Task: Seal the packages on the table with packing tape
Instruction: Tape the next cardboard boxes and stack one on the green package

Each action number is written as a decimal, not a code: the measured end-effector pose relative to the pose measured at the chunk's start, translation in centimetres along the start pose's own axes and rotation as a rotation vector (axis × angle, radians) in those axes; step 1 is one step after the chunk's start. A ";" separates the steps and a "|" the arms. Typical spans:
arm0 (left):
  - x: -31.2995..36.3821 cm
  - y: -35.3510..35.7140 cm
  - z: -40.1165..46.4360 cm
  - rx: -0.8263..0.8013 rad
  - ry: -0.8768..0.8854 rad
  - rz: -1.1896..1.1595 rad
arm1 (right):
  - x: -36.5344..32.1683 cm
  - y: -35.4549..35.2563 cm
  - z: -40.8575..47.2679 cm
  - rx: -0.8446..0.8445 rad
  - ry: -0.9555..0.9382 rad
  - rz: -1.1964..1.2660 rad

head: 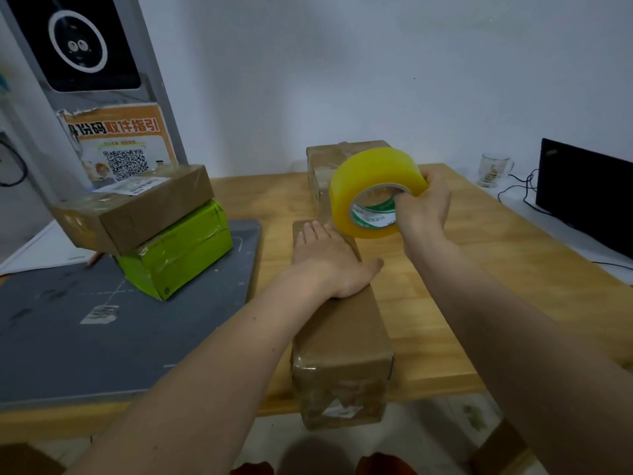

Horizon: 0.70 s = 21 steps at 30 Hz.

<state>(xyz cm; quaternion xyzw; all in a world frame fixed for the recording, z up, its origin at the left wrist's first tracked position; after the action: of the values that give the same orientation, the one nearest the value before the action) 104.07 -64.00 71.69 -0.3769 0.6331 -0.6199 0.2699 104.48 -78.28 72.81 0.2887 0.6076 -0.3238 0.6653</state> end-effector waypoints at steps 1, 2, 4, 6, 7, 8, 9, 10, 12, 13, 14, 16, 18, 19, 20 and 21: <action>0.0 -0.2 0.1 -0.008 0.038 0.001 | -0.1 0.0 0.0 -0.005 -0.004 -0.004; -0.1 -0.2 0.0 -0.009 0.084 -0.002 | -0.1 0.0 0.0 -0.008 -0.006 -0.009; -0.3 -0.1 -0.3 0.016 0.157 -0.016 | -0.3 0.0 0.0 -0.006 0.002 -0.008; -0.7 -0.1 -0.4 0.052 0.183 -0.026 | -0.1 0.0 -0.1 -0.010 0.013 -0.004; -0.9 -0.1 -0.4 0.050 0.179 -0.019 | 0.0 -0.1 -0.1 -0.013 0.019 0.001; -0.9 -0.1 -0.4 0.030 0.162 -0.008 | 0.1 -0.2 -0.2 -0.016 0.024 0.006; -0.8 -0.1 -0.4 -0.003 0.130 -0.002 | 0.2 -0.3 -0.2 -0.017 0.026 0.010; -0.6 -0.1 -0.4 -0.037 0.089 0.001 | 0.3 -0.5 -0.3 -0.016 0.027 0.013; -0.2 0.1 -0.4 -0.056 0.015 0.010 | 0.5 -0.8 -0.5 -0.016 0.035 0.029; 0.0 0.2 -0.4 -0.038 -0.004 0.010 | 0.6 -0.9 -0.6 -0.016 0.042 0.039; 0.1 0.1 -0.3 -0.013 -0.003 0.000 | 0.7 -1.1 -0.6 -0.010 0.051 0.042; -0.1 0.0 -0.3 0.031 0.041 -0.039 | 0.8 -1.3 -0.8 -0.005 0.067 0.042; -0.3 0.1 -0.6 0.070 0.089 -0.067 | 0.8 -1.3 -0.9 -0.019 0.077 0.055; -0.5 0.1 -0.8 0.089 0.106 -0.081 | 0.8 -1.3 -1.0 -0.023 0.079 0.057; -0.7 0.2 -0.8 0.104 0.118 -0.095 | 0.8 -1.3 -1.0 -0.022 0.077 0.055; -0.9 0.2 -0.8 0.110 0.125 -0.104 | 0.8 -1.3 -1.0 -0.018 0.073 0.052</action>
<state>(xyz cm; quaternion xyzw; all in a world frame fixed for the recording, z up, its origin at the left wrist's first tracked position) 103.92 -62.86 71.41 -0.3545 0.5934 -0.6891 0.2176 102.84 -78.36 71.98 0.3098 0.6267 -0.2901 0.6535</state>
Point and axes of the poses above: each hand's wrist, its own z-axis towards the middle knuckle, its own y-axis out of the palm, x = y × z, the point moved 1 cm from there along z, towards the middle knuckle, and after that the axes turned 11 degrees about y, right-handed, at the moved point
